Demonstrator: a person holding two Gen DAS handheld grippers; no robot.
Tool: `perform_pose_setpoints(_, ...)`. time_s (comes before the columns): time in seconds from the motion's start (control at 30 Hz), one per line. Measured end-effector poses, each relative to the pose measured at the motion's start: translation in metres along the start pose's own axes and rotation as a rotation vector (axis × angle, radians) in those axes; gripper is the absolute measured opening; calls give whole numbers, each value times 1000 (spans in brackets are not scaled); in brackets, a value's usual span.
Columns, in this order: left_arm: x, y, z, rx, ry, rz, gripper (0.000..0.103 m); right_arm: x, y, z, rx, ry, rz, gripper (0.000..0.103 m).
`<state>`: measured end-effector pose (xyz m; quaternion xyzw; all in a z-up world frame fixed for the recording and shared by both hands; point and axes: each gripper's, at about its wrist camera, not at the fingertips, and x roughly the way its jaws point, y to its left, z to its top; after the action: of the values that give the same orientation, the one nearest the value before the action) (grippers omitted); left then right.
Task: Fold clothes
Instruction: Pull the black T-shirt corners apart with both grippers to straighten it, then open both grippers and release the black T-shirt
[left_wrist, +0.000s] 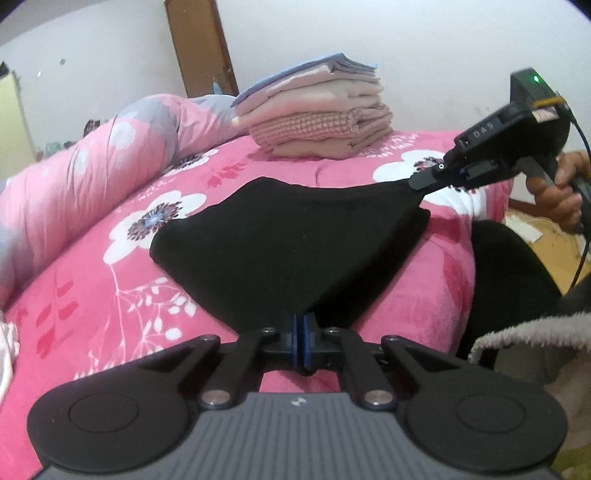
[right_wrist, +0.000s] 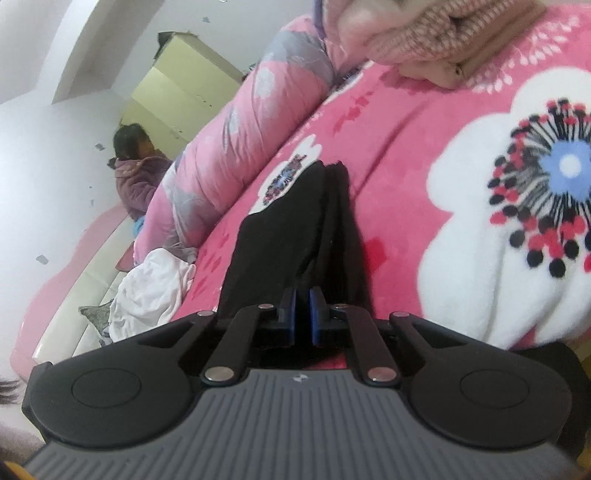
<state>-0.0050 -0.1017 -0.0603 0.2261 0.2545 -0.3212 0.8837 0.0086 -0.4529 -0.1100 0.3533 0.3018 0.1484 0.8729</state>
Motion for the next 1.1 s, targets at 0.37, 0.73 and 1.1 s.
perform_pose_setpoints(0.37,-7,2,-17,-1,85,-1,32,-17,-2,-1,-66,-38,-131,32)
perform_pose_setpoints(0.73,3,21,11,-208,-46,34,56,1,58,1,-353,-133,-128,32)
perform_pose_setpoints(1.1,41,37,-14,-456,83,-7,72,18,43,-30,-272,-17,-164,19)
